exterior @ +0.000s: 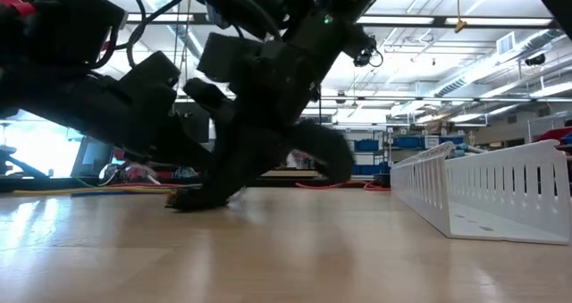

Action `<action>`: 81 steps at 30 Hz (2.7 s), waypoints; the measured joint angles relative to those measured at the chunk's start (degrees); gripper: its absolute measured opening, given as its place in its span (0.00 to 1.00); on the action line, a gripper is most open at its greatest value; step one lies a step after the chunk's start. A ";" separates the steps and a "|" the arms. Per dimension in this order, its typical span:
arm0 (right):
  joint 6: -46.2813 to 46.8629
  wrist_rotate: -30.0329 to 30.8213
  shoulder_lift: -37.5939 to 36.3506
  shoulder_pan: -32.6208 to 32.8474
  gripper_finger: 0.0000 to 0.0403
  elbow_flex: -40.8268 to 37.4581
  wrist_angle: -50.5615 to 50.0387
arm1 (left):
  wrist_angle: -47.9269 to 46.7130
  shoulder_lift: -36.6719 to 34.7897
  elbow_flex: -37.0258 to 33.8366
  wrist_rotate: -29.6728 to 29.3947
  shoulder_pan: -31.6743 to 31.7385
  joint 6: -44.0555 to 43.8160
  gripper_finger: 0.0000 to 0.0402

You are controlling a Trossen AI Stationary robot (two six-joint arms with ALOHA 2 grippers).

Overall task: Ziptie cables
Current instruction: Wrap the cable wires with the black zip tie

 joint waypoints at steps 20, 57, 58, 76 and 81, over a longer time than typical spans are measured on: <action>2.74 -4.72 -3.11 5.66 0.00 -0.23 -1.32 | -2.85 0.02 0.09 -13.43 1.77 -0.71 0.00; 13.92 10.05 -5.78 4.13 0.32 -0.10 -12.78 | -0.05 0.02 0.09 -10.05 2.80 -1.74 0.00; 15.63 9.24 -6.76 3.28 0.30 -0.10 -14.57 | -0.02 0.02 0.11 -9.47 2.71 -1.72 0.00; 30.96 -19.36 -23.23 -23.89 0.05 -22.79 -0.62 | -0.71 0.02 3.21 -8.57 -0.50 7.08 0.00; 45.59 -23.02 -27.27 -27.49 0.03 -37.62 28.35 | 0.07 0.02 3.19 -8.56 -0.15 12.25 0.00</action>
